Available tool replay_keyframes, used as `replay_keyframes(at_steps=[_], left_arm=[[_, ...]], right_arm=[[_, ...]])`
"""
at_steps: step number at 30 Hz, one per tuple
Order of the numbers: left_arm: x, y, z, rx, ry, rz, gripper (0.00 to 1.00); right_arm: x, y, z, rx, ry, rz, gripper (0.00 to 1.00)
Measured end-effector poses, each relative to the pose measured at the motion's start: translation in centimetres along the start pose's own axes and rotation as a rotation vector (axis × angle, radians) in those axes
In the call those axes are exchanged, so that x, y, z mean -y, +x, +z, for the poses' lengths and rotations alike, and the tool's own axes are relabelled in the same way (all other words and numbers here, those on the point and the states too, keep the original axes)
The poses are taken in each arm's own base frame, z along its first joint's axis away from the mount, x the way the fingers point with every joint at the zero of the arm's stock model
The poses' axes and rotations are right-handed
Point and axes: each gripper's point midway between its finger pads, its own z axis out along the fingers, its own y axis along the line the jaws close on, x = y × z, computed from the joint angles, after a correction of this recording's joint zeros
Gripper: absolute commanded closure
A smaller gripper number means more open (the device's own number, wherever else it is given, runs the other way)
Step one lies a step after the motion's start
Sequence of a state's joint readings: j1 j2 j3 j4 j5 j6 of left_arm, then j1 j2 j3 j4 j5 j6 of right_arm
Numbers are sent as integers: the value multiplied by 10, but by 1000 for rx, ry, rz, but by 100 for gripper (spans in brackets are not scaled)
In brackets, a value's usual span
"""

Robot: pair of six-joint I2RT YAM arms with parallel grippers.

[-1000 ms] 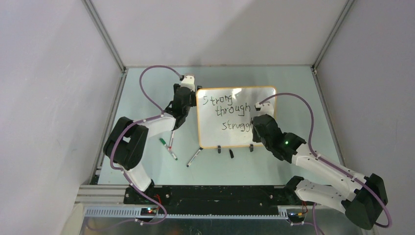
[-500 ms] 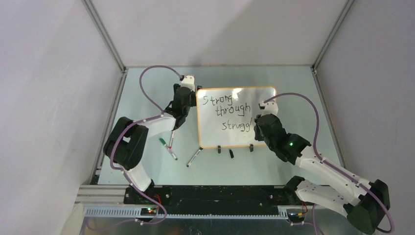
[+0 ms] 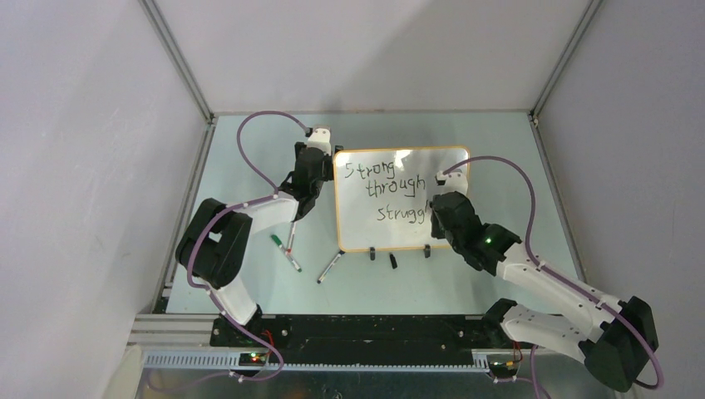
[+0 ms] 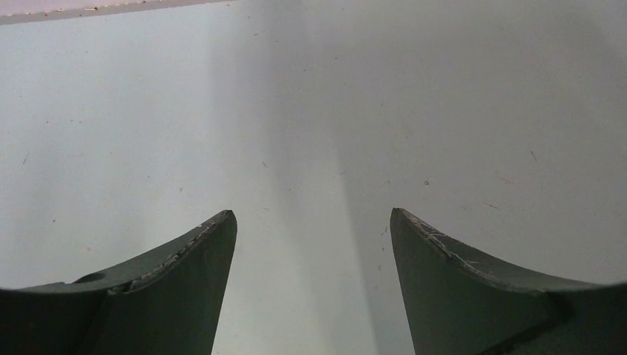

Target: Write a sentence on the whiteboard

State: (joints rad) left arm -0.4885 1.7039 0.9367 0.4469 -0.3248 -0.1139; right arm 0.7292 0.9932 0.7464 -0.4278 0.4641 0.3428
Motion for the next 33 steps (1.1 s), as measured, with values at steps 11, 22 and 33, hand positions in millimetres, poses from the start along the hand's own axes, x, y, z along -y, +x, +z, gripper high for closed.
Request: replay_keyframes(at_steps=[11,22,33], left_arm=[[0,0,0,0,0,0,18],[0,0,0,0,0,0,18],[0,0,0,0,0,0,18]], right_arm=[[2,2,4,-9,16,-9,100],[8,2,4,-5,41,-7,100],[11,0,5,-3,49,-3,100]])
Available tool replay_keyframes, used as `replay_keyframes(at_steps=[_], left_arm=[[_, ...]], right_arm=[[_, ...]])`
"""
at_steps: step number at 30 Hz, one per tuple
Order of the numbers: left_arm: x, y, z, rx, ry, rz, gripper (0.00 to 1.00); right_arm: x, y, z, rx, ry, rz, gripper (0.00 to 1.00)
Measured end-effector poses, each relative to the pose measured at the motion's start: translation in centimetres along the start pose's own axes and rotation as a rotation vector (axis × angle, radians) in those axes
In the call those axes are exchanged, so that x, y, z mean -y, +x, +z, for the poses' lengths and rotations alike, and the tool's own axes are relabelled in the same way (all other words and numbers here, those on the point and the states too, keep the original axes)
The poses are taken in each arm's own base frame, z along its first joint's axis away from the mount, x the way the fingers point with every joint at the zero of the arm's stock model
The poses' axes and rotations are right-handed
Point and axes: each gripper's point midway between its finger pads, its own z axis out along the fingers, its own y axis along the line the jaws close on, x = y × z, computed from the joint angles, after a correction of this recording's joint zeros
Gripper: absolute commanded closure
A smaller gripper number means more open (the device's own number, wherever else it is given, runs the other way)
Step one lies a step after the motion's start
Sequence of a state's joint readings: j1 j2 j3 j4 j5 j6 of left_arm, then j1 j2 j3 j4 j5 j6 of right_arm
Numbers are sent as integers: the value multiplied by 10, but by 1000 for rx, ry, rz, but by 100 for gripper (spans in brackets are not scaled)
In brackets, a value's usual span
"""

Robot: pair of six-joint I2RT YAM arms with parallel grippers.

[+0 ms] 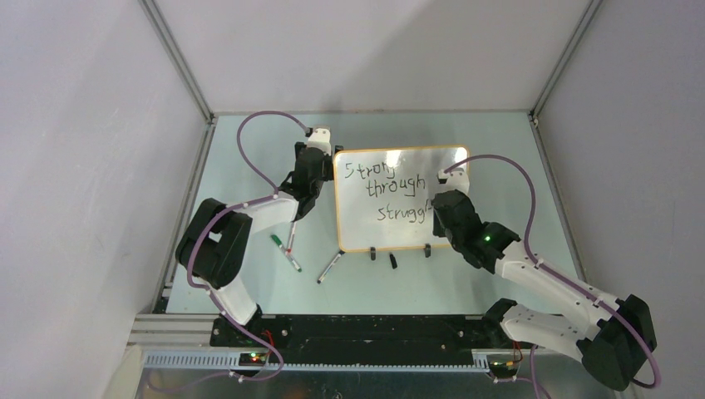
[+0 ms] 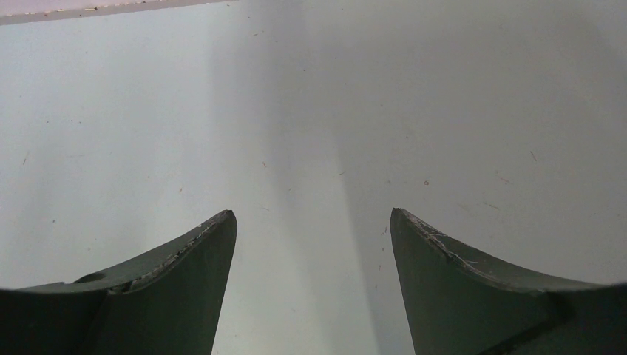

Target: Write a sentence on the whiteboard

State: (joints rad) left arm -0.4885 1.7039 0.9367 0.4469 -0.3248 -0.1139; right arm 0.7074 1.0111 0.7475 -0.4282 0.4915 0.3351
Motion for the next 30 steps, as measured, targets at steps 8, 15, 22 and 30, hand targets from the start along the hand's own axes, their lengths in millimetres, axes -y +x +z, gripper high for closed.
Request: replay_keyframes(at_steps=[8,15,22,30], left_arm=[[0,0,0,0,0,0,18],[0,0,0,0,0,0,18],[0,0,0,0,0,0,18],[0,0,0,0,0,0,18]], right_arm=[[0,-2,1,-3,0,-13,100],[0,-3,1,-2,-3,-19,100],[-2,-6,1,6,-6,-16,100],[-3,-6,2,4,-9,-19,100]])
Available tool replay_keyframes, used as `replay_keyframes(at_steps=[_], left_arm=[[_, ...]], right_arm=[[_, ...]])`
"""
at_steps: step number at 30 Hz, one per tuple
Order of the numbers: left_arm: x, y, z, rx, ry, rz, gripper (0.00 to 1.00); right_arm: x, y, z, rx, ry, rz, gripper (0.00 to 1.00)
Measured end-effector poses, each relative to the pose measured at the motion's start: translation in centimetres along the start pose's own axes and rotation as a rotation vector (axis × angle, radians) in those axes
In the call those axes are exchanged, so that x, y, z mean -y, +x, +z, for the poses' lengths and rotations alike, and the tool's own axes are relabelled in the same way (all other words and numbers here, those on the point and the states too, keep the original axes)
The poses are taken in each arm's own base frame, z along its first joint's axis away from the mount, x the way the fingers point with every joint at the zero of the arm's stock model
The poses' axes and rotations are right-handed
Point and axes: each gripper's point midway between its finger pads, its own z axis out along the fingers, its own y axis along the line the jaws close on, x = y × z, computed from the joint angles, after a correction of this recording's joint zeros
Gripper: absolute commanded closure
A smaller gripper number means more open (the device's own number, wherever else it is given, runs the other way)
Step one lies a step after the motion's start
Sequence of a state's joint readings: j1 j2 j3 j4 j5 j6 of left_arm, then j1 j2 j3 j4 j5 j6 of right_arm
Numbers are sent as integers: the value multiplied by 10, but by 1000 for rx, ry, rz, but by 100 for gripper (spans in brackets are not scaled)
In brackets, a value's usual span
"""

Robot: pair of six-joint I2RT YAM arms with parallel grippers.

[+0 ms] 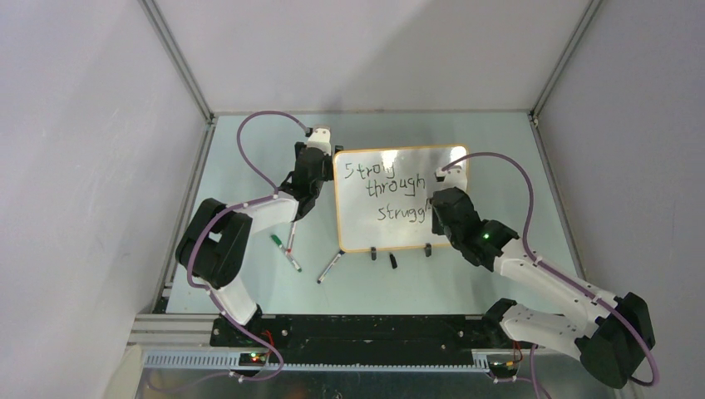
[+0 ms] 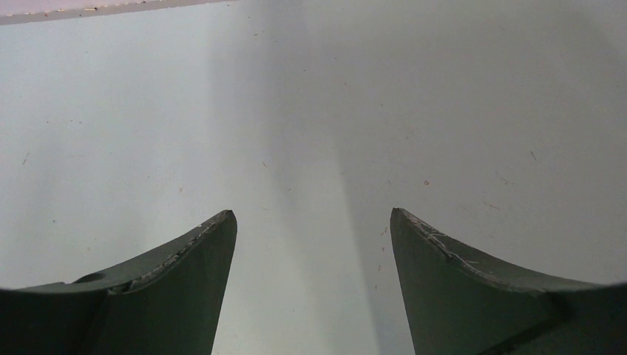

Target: Write a sentence on the whiteboard

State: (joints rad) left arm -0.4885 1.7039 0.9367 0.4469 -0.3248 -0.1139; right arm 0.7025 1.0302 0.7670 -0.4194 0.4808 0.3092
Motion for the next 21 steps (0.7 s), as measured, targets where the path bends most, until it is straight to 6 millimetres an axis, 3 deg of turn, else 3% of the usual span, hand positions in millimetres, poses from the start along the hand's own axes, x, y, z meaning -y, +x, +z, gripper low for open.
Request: replay_keyframes(at_steps=[21], left_arm=[[0,0,0,0,0,0,18]], right_arm=[[-7,7,-1,-32,-28,5,100]])
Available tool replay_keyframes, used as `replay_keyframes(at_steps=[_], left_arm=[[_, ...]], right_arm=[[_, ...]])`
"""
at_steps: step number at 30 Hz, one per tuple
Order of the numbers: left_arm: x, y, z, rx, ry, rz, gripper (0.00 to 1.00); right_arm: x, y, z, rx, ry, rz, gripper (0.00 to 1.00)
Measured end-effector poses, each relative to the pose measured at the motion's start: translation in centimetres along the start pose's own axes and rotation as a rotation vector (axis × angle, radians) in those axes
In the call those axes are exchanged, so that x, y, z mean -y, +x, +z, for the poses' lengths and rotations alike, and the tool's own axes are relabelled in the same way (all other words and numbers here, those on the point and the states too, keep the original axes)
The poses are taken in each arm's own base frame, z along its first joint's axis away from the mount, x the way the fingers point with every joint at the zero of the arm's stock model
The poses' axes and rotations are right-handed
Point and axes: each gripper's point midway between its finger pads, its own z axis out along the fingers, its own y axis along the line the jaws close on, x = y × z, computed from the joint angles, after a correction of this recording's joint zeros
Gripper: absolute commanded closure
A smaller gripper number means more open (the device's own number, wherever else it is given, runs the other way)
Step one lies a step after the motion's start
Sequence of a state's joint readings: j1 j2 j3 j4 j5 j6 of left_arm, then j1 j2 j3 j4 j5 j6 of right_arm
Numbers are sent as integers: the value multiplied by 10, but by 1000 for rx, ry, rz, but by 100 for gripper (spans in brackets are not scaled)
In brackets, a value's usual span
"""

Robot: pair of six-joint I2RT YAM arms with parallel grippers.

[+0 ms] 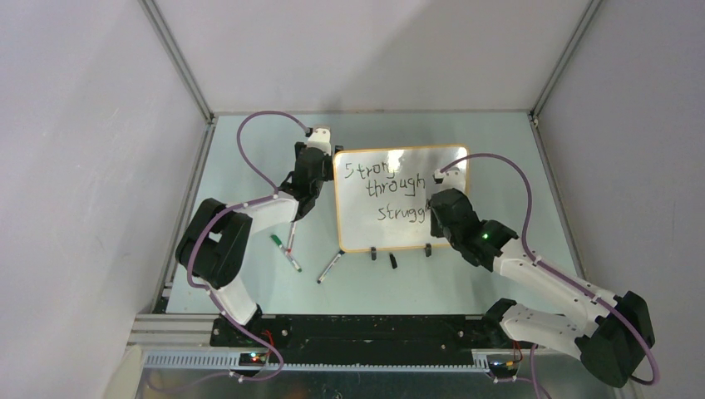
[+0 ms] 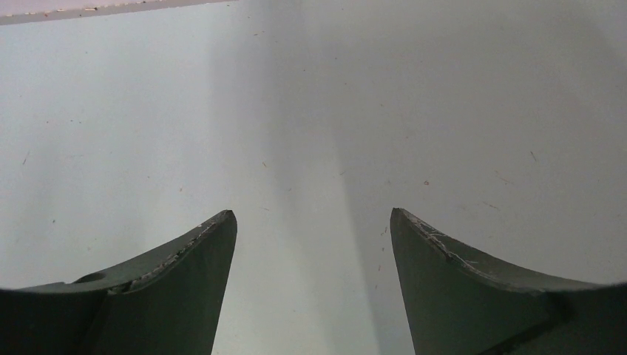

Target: Write a sentence on the whiteboard

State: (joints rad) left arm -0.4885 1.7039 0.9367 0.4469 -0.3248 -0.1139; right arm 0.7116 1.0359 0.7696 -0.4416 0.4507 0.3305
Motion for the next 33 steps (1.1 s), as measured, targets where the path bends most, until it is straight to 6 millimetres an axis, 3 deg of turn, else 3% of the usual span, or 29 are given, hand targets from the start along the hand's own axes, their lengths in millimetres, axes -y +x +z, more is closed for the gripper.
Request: replay_keyframes(at_steps=[20,33], left_arm=[[0,0,0,0,0,0,18],[0,0,0,0,0,0,18]], right_arm=[[13,4,-6,-9,50,7,100],[5,-3,-11,12,-6,22,100]])
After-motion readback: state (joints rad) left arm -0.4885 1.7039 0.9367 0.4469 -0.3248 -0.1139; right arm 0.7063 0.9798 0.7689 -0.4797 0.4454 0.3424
